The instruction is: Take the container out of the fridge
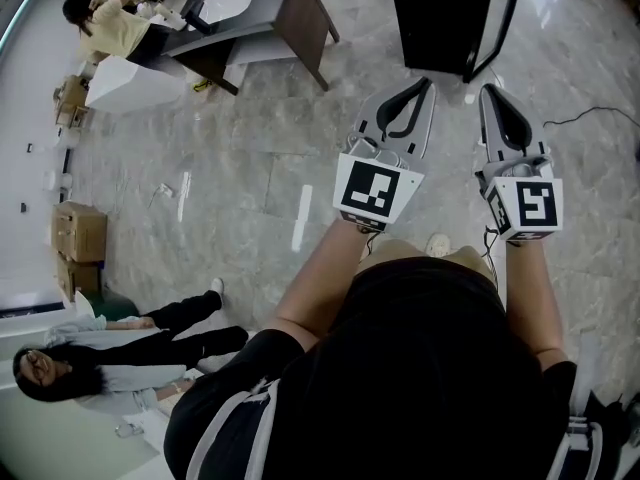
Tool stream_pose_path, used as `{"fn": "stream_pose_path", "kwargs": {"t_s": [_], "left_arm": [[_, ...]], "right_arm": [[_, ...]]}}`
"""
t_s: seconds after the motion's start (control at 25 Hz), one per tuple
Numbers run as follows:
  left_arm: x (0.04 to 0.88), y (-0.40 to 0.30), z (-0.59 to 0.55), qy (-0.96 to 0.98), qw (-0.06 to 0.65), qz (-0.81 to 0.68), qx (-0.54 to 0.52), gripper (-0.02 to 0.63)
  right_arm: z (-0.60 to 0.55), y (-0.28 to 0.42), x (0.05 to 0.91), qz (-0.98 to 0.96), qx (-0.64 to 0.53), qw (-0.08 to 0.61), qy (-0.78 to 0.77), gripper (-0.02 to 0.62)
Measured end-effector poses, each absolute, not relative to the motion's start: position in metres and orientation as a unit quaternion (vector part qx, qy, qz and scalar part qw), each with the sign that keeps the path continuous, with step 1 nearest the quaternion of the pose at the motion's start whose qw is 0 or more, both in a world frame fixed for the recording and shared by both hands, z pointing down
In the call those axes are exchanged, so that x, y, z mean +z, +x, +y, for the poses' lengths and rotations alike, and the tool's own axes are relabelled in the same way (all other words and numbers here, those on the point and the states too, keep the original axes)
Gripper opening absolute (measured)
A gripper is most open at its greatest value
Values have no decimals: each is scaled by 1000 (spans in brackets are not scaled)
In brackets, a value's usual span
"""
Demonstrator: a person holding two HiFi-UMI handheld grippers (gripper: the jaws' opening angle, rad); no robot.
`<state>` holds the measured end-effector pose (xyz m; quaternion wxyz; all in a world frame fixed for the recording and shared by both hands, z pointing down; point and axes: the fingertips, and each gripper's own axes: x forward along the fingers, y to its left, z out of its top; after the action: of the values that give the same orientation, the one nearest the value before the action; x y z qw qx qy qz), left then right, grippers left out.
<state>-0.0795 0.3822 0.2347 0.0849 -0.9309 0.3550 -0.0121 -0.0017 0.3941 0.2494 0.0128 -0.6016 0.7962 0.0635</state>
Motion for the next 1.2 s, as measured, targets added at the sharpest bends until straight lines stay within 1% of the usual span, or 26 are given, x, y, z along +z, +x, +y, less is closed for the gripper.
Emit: {"fn": "stream_pose_path", "kwargs": {"t_s": [0.72, 1.2], "left_arm": [[233, -17, 406, -919, 99, 382, -27, 25], [241, -9, 413, -918, 105, 382, -32, 25]], "right_arm": [[418, 79, 253, 805, 49, 42, -590, 37], [426, 84, 261, 810, 53, 44, -582, 37]]}}
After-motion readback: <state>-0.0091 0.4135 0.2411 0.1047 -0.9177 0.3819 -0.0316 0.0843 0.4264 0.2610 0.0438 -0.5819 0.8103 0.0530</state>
